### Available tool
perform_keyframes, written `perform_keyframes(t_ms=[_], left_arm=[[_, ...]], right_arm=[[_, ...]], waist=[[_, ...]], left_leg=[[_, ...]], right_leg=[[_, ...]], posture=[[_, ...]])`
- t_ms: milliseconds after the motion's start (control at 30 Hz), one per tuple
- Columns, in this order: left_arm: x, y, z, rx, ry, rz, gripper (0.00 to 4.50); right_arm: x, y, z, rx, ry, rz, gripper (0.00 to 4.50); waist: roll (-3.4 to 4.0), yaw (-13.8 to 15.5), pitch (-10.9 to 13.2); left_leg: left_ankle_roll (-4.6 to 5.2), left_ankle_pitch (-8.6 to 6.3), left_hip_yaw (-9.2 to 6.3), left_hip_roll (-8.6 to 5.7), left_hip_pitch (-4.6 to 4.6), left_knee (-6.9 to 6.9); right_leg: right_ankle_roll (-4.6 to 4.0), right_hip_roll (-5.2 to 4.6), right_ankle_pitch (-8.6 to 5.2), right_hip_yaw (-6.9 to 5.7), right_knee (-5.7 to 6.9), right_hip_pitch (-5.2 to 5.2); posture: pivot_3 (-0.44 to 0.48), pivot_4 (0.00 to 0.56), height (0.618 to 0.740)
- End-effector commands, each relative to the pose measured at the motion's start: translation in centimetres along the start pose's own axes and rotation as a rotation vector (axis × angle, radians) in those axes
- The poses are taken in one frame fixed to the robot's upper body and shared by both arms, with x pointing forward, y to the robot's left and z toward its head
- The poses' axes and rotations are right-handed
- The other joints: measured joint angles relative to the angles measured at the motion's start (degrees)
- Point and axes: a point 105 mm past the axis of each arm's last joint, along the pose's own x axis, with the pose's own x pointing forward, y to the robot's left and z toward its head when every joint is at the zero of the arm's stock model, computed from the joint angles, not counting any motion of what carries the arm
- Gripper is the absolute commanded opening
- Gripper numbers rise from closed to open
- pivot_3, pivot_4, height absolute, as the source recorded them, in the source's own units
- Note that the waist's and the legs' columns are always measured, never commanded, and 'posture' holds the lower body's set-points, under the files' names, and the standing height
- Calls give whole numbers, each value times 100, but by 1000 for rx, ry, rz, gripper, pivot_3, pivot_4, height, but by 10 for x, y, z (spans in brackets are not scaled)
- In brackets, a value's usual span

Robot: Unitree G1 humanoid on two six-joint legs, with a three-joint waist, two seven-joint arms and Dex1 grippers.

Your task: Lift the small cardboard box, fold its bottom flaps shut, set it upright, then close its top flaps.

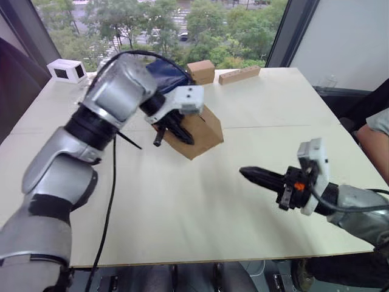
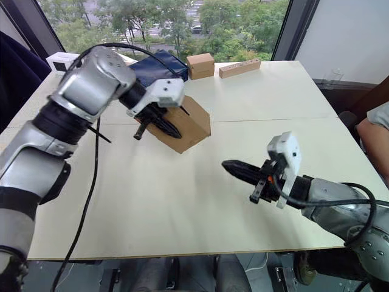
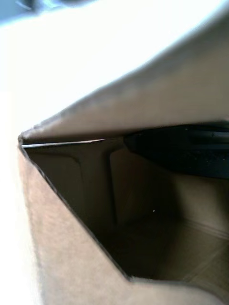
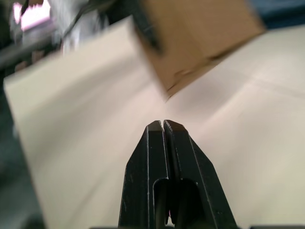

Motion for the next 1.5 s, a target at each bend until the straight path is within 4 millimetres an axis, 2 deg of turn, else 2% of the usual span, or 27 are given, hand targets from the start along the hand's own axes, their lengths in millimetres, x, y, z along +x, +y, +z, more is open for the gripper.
perform_keyframes(t_ms=[33, 200, 333, 633, 733, 800, 967, 1000, 1100, 1267, 1400, 1500], left_arm=[[9, -14, -2, 109, 143, -51, 0], [20, -29, -11, 42, 267, -122, 0], [30, -36, -16, 62, 356, -147, 0], [56, -41, -17, 3, 371, -132, 0], [60, -38, -16, -9, 370, -109, 720], [59, -34, -9, -30, 354, -94, 1521], [46, -31, 4, -118, 316, -95, 3338], [39, -30, 13, -150, 275, -95, 3767], [23, -30, 29, -206, 197, -108, 3767], [6, -31, 29, -158, 167, -133, 3767], [-31, -34, 52, -345, -93, -183, 3767], [-55, -25, 55, -401, -308, -151, 3767]], right_arm=[[3, 7, 0, -57, 11, -9, 34], [8, 15, -4, -11, -33, -16, 34], [18, 22, -1, 18, -95, -23, 34], [24, 11, 0, 27, -119, -84, 34], [25, 9, -2, 41, -126, -87, 0], [26, 8, -4, 44, -123, -86, 0], [26, 5, -6, 44, -121, -89, 0], [26, 4, -7, 45, -118, -87, 0], [27, 1, -10, 50, -116, -80, 0], [26, -2, -10, 51, -124, -70, 0], [17, -8, -8, 68, -149, -72, 0], [12, -13, -12, 65, -131, -87, 0]], waist=[[0, -2, 0], [0, 37, 0], [-1, 33, 0], [0, 23, 0], [0, 27, 0], [0, 32, 0], [0, 29, 0], [0, 29, 0], [0, 29, 0], [6, 2, -2], [3, 26, 0], [4, 24, 0]], left_leg=[[1, 0, -1, 4, 0, -1], [0, 0, -2, 7, -1, 4], [0, 0, -2, 6, -1, 4], [0, 0, -2, 4, 0, 5], [0, 0, -4, 5, 0, 6], [0, 0, -3, 5, 0, 6], [0, 0, -3, 4, -1, 6], [0, 0, -3, 4, 0, 6], [1, 0, -3, 5, 0, 6], [1, 0, -3, 8, 2, 5], [0, 0, -4, 10, 1, 7], [3, -1, -3, 10, 0, 7]], right_leg=[[0, 2, 0, 2, 0, 0], [0, 4, 0, 3, 2, 1], [0, 2, 0, 3, 2, 2], [0, 2, 0, 2, 3, 2], [0, 5, 0, 2, 3, 2], [0, 5, 0, 2, 4, 2], [0, 4, 0, 2, 4, 2], [0, 4, 0, 2, 3, 2], [0, 6, 0, 2, 4, 1], [0, 7, -1, 4, 5, 0], [-1, 12, -1, 3, 8, 0], [-1, 12, -1, 3, 6, 0]], posture=[[0, 150, 740], [0, 150, 740], [0, 150, 740], [0, 150, 740], [0, 150, 740], [0, 150, 740], [0, 150, 740], [0, 150, 740], [0, 150, 740], [0, 150, 740], [0, 150, 740], [0, 150, 740]])
